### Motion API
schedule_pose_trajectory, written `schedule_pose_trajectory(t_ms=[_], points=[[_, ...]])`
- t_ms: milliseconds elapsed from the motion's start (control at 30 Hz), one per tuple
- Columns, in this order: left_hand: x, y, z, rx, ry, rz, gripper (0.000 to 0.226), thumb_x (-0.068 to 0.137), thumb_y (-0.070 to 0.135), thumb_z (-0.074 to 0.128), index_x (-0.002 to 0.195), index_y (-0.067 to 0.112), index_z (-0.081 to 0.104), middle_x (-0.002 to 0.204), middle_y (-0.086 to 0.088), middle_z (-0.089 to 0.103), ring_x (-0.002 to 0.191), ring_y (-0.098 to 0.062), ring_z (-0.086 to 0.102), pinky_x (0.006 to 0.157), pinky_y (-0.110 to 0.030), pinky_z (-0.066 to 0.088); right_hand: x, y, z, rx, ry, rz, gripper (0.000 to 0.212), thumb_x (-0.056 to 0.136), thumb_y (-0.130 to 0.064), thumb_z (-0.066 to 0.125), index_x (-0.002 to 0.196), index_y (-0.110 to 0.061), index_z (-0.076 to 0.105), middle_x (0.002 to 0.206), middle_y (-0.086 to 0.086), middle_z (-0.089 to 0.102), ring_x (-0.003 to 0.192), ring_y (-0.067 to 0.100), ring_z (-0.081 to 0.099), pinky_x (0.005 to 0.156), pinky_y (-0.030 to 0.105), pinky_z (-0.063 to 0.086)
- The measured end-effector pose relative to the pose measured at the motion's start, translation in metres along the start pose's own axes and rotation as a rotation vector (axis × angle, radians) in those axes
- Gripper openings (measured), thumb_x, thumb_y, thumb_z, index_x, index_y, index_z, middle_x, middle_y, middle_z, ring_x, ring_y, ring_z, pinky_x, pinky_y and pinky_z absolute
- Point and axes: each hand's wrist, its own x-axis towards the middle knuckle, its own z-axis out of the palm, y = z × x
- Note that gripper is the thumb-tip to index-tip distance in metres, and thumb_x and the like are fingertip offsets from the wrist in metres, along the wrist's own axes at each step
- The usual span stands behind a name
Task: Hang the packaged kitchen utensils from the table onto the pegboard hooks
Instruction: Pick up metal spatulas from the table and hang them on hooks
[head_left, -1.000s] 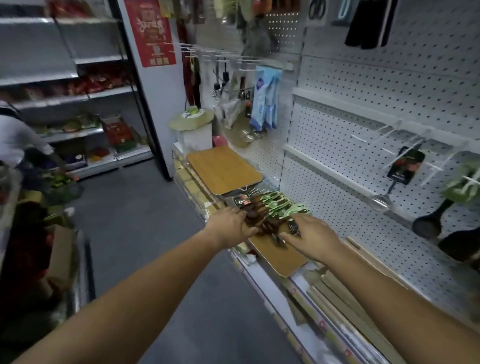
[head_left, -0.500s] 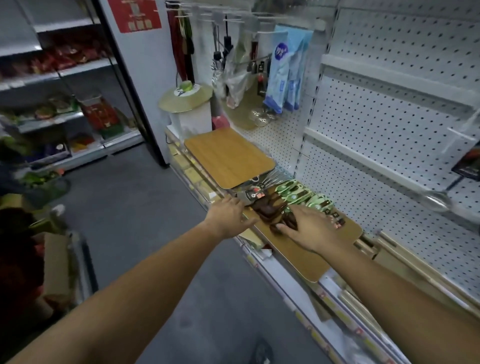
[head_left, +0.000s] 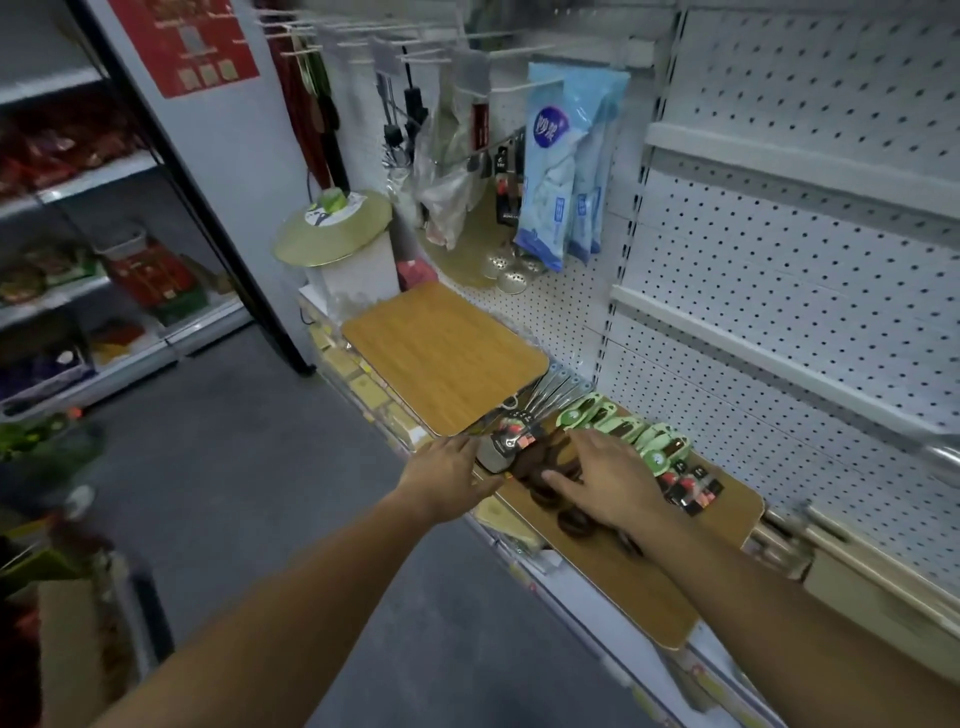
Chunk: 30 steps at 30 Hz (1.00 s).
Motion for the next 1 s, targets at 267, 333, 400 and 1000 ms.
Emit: schedule_pose_trajectory(t_ms=[267,333,400,1000], points=[[0.074,-0.068,0.018,-0.054,0.001,0.142,0.103,0.075,0.087,0.008,0.144,0.019,0.040,0.146,-0.003,0.047,0.133,-0.024,0.043,0.107,-0.039,0.039,0.067,-0.032,0.012,0.031,-0.021,0.171,0.084,0.093,-0.072,0.036,0.156,-0.018,0.026,0.162,0.007,0.032,0.148,0.027,0.030,0.124,0.043,0.021],[0.094,-0.088,0.019,-0.071,0.002,0.203,0.100,0.077,0.088,0.013,0.140,0.018,0.045,0.143,-0.003,0.050,0.130,-0.024,0.044,0.105,-0.037,0.040,0.085,-0.045,0.018,0.042,-0.005,0.228,0.084,0.092,-0.074,0.035,0.155,-0.019,0.027,0.161,0.007,0.034,0.148,0.026,0.031,0.123,0.045,0.024],[0.116,-0.106,0.019,-0.067,-0.003,0.261,0.075,0.089,0.074,0.032,0.134,0.018,0.048,0.137,-0.003,0.053,0.126,-0.024,0.046,0.101,-0.036,0.041,0.099,-0.060,0.022,0.066,0.000,0.289,0.082,0.093,-0.073,0.036,0.154,-0.019,0.029,0.160,0.007,0.035,0.147,0.026,0.032,0.122,0.046,0.025],[0.245,-0.139,0.081,-0.091,-0.146,0.416,0.061,0.096,0.054,0.043,0.146,0.019,0.039,0.134,-0.004,0.056,0.123,-0.026,0.050,0.100,-0.037,0.044,0.163,-0.063,0.122,0.364,-0.084,0.652,0.063,0.093,-0.062,0.050,0.138,-0.018,0.048,0.137,0.006,0.055,0.125,0.027,0.051,0.100,0.035,0.042]])
